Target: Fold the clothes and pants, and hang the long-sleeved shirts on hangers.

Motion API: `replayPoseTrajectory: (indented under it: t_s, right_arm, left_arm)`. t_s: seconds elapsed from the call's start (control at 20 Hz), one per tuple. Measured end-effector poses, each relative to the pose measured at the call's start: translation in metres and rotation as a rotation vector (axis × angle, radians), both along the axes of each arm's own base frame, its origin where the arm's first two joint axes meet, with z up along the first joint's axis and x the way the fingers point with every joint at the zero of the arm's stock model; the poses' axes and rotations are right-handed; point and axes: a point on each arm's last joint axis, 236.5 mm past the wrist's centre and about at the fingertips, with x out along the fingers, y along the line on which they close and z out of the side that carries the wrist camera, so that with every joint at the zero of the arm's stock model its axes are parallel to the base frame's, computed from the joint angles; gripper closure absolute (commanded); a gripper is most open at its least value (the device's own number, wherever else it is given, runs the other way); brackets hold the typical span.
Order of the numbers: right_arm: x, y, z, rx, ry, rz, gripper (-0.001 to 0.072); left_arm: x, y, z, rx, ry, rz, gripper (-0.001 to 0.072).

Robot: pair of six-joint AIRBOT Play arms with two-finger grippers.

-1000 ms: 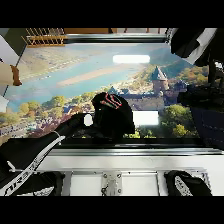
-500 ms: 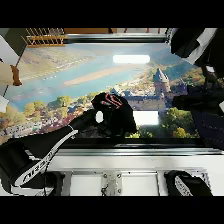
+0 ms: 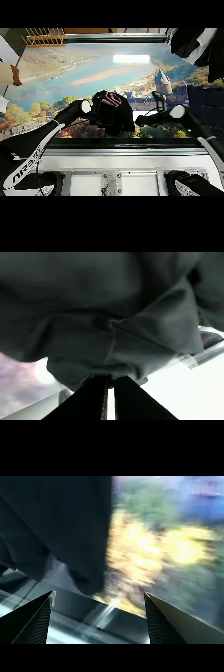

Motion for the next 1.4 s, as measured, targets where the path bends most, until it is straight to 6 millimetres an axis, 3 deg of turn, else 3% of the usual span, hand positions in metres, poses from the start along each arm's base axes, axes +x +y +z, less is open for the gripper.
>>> replayPoseTrajectory:
  t_s: [0.1,0.15,0.2,0.25,0.4,0.5,0.65,0.8,0.9,1.05,1.15,1.3,1.4]
  right_arm:
    - [-0.004,0.027,-0.024,0.029,0.045,0.023,0.0143]
    - [-0.006,0.038,-0.033,0.039,0.064,0.036,0.0331]
    - [-0.007,0.046,-0.040,0.044,0.075,0.045,0.0613]
    - [-0.006,0.051,-0.046,0.044,0.081,0.052,0.0699]
    - [0.004,0.047,-0.045,0.013,0.054,0.082,0.0700]
    - [0.021,0.022,-0.025,-0.047,0.004,0.096,0.0700]
    - [0.053,-0.038,0.040,-0.151,-0.133,0.070,0.0700]
    - [0.068,-0.091,0.126,-0.219,-0.305,-0.011,0.0700]
    - [0.065,-0.117,0.185,-0.255,-0.437,-0.068,0.0700]
    - [0.044,-0.139,0.266,-0.293,-0.636,-0.145,0.0700]
    - [0.026,-0.147,0.308,-0.306,-0.754,-0.194,0.0699]
    - [-0.004,-0.153,0.353,-0.305,-0.888,-0.265,0.0700]
    - [-0.023,-0.153,0.372,-0.298,-0.942,-0.295,0.0700]
  left_arm:
    - [0.002,0.004,0.002,-0.001,0.001,0.008,0.0697]
    - [0.004,0.006,0.003,-0.002,0.000,0.011,0.0697]
    - [0.004,0.007,0.003,-0.001,0.001,0.012,0.0697]
    - [0.004,0.008,0.004,-0.001,0.001,0.012,0.0697]
    - [0.015,0.027,0.009,0.022,-0.022,0.029,0.0697]
    - [0.031,0.054,0.026,0.044,-0.072,0.064,0.0697]
    - [0.065,0.106,0.084,0.046,-0.209,0.168,0.0697]
    - [0.089,0.153,0.174,0.018,-0.422,0.284,0.0698]
    - [0.092,0.176,0.240,-0.004,-0.581,0.343,0.0698]
    - [0.074,0.198,0.336,-0.038,-0.816,0.401,0.0698]
    - [0.052,0.207,0.394,-0.057,-0.963,0.427,0.0698]
    - [0.010,0.218,0.462,-0.079,-1.151,0.460,0.0697]
    - [-0.017,0.224,0.495,-0.085,-1.254,0.483,0.0698]
